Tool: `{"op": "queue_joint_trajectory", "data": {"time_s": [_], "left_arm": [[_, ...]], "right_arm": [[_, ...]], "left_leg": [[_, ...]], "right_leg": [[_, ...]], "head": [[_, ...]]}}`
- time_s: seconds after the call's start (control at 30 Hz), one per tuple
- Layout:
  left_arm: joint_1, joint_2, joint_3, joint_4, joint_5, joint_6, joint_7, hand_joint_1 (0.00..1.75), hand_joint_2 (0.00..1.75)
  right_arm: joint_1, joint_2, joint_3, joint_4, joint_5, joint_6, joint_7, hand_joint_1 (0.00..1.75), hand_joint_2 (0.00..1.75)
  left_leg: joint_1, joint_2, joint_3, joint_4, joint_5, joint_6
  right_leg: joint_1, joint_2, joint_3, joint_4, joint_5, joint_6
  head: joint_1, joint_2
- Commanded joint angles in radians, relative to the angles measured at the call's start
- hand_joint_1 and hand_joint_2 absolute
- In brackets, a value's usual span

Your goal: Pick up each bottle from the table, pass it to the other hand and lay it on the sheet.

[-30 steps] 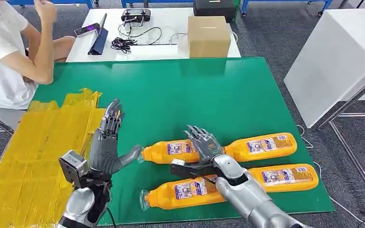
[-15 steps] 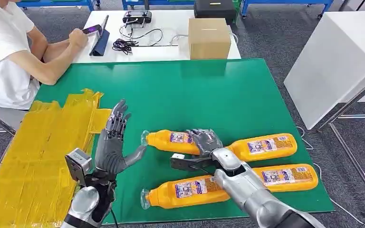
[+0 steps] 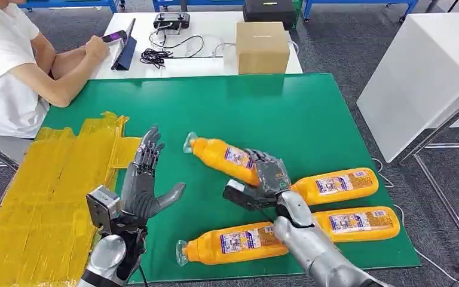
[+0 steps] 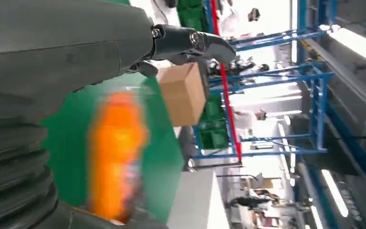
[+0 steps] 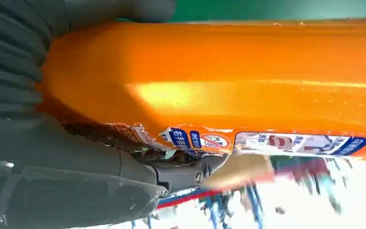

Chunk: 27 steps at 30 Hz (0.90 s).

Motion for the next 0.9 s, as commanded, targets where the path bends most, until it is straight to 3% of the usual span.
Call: {"op": "queue_joint_trajectory", "data": {"time_s": [0.03, 0.33, 0.47, 0.63, 0.9], "left_arm": [[-0.063, 0.031, -0.042, 0.111, 0.064, -0.001, 0.057, 0.00, 1.75], [-0.080, 0.044, -0.065, 0.131, 0.081, -0.007, 0.090, 0.00, 1.75], [-0.104, 0.047, -0.077, 0.177, 0.074, -0.002, 0.109, 0.00, 1.75], [-0.112, 0.043, -0.093, 0.198, 0.079, -0.007, 0.110, 0.00, 1.75], [-0.112, 0.043, -0.093, 0.198, 0.079, -0.007, 0.110, 0.00, 1.75]], "right_arm": [[0.185, 0.058, -0.195, -0.448, -0.215, -0.064, -0.189, 1.73, 1.75], [0.240, 0.094, -0.218, -0.536, -0.372, -0.059, -0.267, 1.75, 1.75], [0.259, 0.102, -0.184, -0.564, -0.442, -0.004, -0.292, 1.75, 1.75], [0.256, 0.113, -0.078, -0.508, -0.435, 0.046, -0.296, 1.75, 1.75], [0.256, 0.113, -0.078, -0.508, -0.435, 0.046, -0.296, 1.75, 1.75]], "left_leg": [[0.000, -0.002, -0.001, 0.000, 0.000, -0.001], [0.000, -0.001, -0.004, -0.001, 0.000, -0.001], [0.000, -0.001, -0.005, -0.001, 0.000, -0.001], [0.000, 0.001, -0.004, -0.001, 0.000, -0.001], [0.001, 0.001, -0.003, -0.001, -0.001, -0.001]], "right_leg": [[0.000, -0.002, -0.001, 0.000, -0.001, 0.000], [0.000, -0.002, -0.004, 0.000, -0.001, 0.000], [0.000, -0.001, -0.004, -0.001, -0.001, 0.000], [0.000, 0.000, -0.004, -0.001, -0.001, 0.000], [0.001, 0.000, -0.004, -0.001, -0.001, 0.000]], "head": [[0.000, 0.000], [0.000, 0.000], [0.000, 0.000], [0.000, 0.000], [0.000, 0.000]]}}
